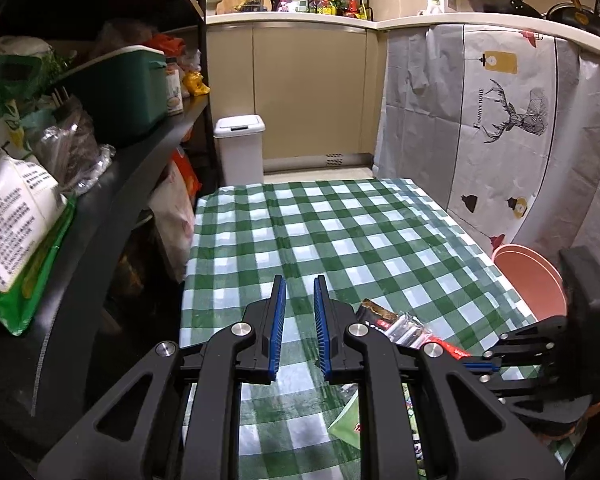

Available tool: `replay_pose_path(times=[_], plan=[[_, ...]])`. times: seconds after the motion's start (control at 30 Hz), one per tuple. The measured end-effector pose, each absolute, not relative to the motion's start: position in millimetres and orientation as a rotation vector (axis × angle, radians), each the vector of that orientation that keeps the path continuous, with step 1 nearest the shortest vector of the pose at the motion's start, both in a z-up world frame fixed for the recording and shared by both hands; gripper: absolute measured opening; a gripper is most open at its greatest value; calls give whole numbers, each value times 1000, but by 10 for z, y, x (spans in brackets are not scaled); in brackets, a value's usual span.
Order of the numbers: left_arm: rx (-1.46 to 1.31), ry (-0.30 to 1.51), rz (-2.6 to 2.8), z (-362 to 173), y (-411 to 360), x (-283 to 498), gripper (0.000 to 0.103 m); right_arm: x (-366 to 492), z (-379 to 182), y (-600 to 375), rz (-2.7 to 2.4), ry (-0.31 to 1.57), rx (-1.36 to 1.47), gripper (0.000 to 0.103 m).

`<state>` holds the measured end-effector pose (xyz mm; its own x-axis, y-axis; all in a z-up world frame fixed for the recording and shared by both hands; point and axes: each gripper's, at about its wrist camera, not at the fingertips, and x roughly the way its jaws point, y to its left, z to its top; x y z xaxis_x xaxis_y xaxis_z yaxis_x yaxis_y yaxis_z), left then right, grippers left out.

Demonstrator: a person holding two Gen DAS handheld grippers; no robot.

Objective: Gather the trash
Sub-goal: 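Grasp the green panda snack bag with the right gripper while the left grasps the clear plastic packet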

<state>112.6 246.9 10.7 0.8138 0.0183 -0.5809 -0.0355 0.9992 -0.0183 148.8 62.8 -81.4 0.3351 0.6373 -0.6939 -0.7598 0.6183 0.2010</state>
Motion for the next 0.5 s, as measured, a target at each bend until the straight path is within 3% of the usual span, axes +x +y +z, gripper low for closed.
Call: replay_pose_path(times=[0.5], plan=[[-23,746,-155,-295,2098,1272,15,1589,-151,-287,805,675,-13,1]])
